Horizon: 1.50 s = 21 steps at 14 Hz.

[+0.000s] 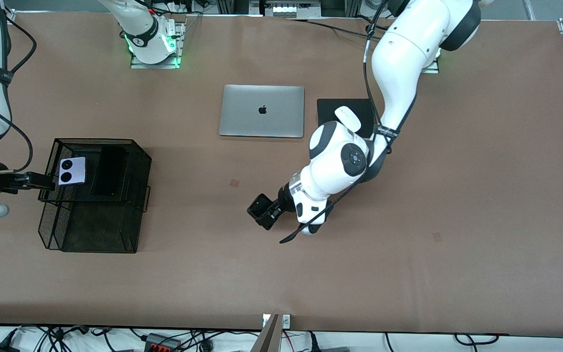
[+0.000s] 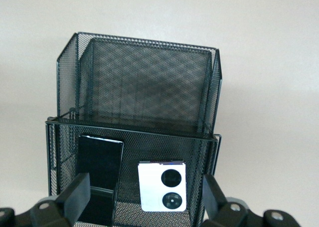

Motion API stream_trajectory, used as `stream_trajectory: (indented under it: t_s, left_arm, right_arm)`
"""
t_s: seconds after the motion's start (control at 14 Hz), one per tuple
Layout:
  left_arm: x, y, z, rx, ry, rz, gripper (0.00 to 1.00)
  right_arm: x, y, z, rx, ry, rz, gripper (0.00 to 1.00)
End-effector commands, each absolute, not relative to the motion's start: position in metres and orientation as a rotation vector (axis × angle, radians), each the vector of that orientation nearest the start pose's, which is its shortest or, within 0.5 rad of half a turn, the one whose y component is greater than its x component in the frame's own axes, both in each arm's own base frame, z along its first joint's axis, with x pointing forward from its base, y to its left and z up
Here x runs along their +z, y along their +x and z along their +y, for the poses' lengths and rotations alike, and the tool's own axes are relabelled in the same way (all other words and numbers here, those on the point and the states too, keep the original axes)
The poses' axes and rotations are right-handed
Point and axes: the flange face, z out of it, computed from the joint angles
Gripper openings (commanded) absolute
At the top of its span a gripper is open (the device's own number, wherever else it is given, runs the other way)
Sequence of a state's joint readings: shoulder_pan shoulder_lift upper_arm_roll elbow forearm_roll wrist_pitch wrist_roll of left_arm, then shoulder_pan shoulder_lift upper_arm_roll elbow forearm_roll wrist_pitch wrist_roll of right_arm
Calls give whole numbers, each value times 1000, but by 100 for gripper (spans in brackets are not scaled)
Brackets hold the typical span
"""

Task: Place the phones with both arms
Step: 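Lower the small phone at the laptop front while the right gripper withdraws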

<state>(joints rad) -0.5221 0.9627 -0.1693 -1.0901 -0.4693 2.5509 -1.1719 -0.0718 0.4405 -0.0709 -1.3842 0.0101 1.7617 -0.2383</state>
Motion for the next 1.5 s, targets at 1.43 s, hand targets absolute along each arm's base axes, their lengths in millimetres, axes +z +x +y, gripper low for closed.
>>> stream_trajectory:
  t_s: [1.43]
  left_arm:
    - [205,563,-600,384,2758,-154,54]
  right_arm:
    - [448,683,-33,123,-3135,-32,100]
